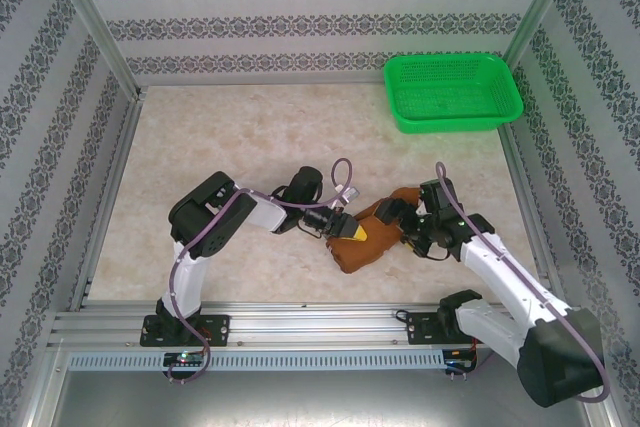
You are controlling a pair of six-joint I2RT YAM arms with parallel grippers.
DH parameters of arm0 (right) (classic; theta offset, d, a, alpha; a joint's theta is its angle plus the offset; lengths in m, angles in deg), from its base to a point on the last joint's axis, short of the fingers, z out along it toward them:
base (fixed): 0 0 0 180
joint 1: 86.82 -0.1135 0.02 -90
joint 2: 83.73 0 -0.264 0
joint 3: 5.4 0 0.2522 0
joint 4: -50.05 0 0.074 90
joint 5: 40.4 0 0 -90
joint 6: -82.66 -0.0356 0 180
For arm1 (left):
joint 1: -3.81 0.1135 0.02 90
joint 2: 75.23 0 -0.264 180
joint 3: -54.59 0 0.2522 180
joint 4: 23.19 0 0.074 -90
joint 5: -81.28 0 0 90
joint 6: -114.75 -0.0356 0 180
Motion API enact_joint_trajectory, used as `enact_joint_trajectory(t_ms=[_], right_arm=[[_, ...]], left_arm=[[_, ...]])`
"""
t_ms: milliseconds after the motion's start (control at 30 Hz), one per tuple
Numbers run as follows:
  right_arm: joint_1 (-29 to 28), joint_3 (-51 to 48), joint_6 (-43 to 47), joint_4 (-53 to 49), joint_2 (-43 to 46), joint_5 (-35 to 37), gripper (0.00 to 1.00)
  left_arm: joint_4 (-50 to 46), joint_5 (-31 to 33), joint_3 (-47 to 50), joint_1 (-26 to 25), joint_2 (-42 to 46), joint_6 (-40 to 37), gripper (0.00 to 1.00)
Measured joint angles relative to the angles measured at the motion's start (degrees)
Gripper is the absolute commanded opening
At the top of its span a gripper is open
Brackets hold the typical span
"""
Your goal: Roll up the long pants
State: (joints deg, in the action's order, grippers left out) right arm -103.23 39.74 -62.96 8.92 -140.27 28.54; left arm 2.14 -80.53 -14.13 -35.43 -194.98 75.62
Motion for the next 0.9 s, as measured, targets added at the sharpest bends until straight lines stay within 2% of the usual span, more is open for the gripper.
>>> enact_joint_trajectory(t_ms=[367,667,900], right_arm=[[-4.31,-0.39,-1.90,9.53,-8.74,0.81,0.97],[-6.75,0.57,-2.29,9.64,-9.77,3.30,0.98],[-9.05,4.87,-0.72,9.11,-17.66,4.22,0.98]], left_arm=[[2.78,-1.09,1.51,2.23,-0.02,5.38,0.00],[6.86,-2.19,2.32,2.97,-0.90,8.83,0.00],[6.62,-2.91,2.36,3.76,-1.09,10.47,0.00]])
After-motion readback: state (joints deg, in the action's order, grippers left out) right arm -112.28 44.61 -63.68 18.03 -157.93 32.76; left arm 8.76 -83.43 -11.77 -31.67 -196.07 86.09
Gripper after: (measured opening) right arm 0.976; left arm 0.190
